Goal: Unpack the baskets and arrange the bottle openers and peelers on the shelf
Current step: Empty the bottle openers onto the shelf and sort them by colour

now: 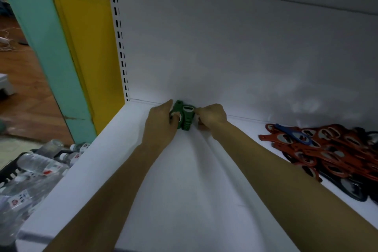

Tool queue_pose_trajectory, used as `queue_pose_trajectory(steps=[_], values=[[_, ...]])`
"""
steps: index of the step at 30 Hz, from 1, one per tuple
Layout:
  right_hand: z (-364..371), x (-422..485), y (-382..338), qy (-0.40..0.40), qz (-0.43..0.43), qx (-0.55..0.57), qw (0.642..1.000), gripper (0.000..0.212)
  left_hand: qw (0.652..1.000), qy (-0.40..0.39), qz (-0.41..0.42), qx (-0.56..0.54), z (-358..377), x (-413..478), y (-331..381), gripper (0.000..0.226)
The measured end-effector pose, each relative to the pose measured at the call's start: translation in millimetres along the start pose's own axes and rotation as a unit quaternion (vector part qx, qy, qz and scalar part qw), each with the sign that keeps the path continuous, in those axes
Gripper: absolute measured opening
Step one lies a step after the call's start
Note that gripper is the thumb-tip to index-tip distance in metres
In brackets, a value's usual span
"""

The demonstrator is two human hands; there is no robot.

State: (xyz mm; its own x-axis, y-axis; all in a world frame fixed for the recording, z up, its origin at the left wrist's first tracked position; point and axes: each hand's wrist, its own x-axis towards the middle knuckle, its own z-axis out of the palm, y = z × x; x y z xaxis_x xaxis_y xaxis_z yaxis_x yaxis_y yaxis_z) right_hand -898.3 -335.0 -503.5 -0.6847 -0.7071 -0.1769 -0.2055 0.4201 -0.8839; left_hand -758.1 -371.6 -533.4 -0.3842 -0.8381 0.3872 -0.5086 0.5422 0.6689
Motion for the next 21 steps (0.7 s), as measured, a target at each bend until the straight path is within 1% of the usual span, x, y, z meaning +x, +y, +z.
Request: queue_pose_trajectory(steps=[2,4,6,8,10,13,18,21], values=[[-16,-9,6,0.023,-0.088,-0.111,0.99,0.028,0.995,0.008,0.089,0.053,-2,-6,16,0.047],[-37,-21,16,0.028,-0.151,-0.196,0.969,0.035,0.984,0.0,0.152,0.09,0,-10,36,0.049],[-63,-32,30,0.041,-0.187,-0.26,0.946,0.041,0.973,-0.013,0.198,0.118,9,-17,61,0.051],[-97,-42,46,0.062,-0.2,-0.298,0.931,0.044,0.962,-0.035,0.237,0.132,26,-27,88,0.053],[-139,-54,63,0.095,-0.192,-0.308,0.927,0.04,0.956,-0.067,0.257,0.124,50,-39,116,0.055],[-206,-73,93,0.151,-0.161,-0.303,0.927,0.027,0.949,-0.106,0.287,0.078,94,-62,165,0.055],[-302,-102,154,0.233,-0.101,-0.277,0.927,0.021,0.931,-0.162,0.328,-0.01,165,-106,249,0.054],[-339,-116,189,0.302,-0.117,-0.229,0.918,0.021,0.917,-0.184,0.349,-0.068,198,-130,285,0.05]])
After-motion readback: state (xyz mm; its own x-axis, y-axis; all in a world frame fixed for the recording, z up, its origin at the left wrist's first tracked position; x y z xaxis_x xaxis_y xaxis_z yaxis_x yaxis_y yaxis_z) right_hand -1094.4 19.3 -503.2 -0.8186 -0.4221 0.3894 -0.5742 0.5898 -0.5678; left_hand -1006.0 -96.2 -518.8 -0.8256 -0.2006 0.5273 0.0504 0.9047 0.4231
